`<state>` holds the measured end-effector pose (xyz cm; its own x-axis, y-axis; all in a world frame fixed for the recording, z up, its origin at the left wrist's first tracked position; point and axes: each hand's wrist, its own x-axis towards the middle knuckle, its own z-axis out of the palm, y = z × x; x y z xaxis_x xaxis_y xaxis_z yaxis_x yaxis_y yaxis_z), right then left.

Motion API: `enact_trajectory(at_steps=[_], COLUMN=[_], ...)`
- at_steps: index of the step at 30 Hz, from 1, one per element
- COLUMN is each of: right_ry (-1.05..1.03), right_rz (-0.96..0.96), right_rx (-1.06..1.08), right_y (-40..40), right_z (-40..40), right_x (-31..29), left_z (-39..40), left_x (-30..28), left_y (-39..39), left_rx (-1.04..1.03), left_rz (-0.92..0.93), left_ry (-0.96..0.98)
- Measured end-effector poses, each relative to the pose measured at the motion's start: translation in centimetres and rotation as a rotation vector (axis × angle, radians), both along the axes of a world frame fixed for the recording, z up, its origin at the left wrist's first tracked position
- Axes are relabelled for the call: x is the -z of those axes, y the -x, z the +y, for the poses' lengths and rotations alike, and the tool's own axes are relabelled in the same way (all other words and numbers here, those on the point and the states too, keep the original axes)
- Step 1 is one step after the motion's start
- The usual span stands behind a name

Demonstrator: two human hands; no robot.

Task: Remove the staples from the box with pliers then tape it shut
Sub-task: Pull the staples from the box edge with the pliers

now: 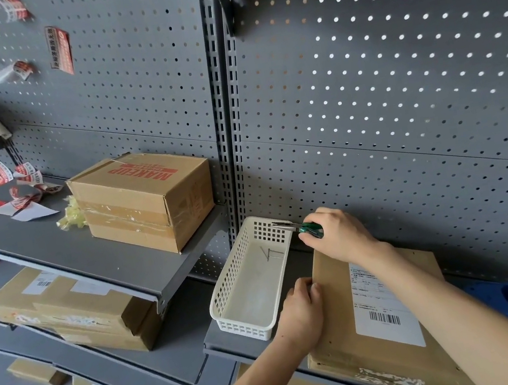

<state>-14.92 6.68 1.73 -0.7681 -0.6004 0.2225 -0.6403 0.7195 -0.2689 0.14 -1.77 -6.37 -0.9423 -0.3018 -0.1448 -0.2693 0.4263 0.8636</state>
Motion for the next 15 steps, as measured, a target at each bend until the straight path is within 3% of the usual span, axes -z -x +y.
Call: enact_trajectory(at_steps=[8,15], right_ry=[-0.036,-0.024], right_rz=[0.140,0.134], right_rx=[0.030,0.097], right_y=[-0.5,-0.9], right_z=[3.3,7.7], right_x=[-0.5,-0.9], left_z=[-0.3,-0.6], left_x=[-0.6,-1.2], left_y=[0.4,1.4], left_rx=[0.022,0.030], left_rz=[-0.032,-0.145], left_ry=[0.026,-0.002])
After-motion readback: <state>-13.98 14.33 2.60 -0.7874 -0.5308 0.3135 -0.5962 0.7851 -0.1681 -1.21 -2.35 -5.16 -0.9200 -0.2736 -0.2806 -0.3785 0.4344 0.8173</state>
